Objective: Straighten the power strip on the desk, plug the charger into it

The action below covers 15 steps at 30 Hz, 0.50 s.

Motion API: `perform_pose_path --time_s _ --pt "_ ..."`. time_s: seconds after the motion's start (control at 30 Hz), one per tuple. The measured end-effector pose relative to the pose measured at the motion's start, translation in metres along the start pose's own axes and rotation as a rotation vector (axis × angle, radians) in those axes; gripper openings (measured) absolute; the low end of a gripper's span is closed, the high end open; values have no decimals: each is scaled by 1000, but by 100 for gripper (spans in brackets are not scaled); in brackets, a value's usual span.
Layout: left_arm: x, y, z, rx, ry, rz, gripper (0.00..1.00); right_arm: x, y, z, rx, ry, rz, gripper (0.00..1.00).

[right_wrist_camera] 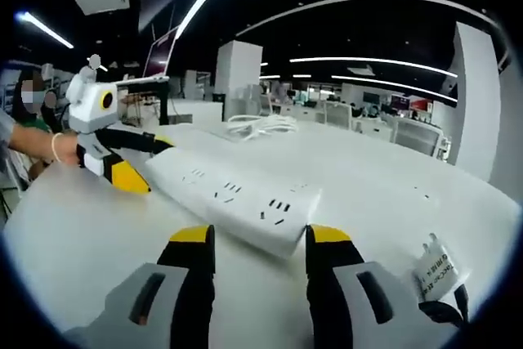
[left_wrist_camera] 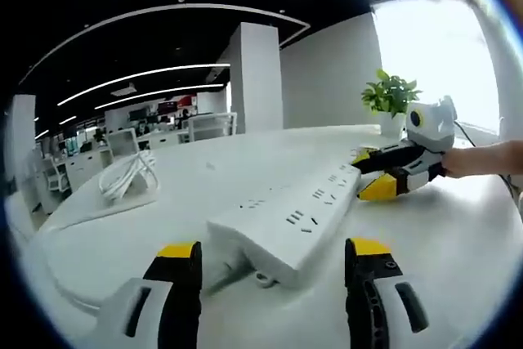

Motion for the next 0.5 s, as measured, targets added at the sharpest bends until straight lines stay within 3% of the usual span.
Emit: perform_pose_path --time_s 0.37,0.5 --pt "0 -2 4 -2 13 34 64 1 -4 -2 13 -1 22 36" --pt "-1 -4 4 8 15 30 58 3 -3 -1 9 12 21 34"
Point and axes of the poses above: the point that each gripper's makers call its tool centre point, and the gripper's own axes: z roughly forward along the fingers, y roughly to its left, x roughly out of its underside, the point moved 9 cm from there along -z, roughly backward along the fingers, and after that the axes turned 9 degrees about -z, right-handed, at the moved point
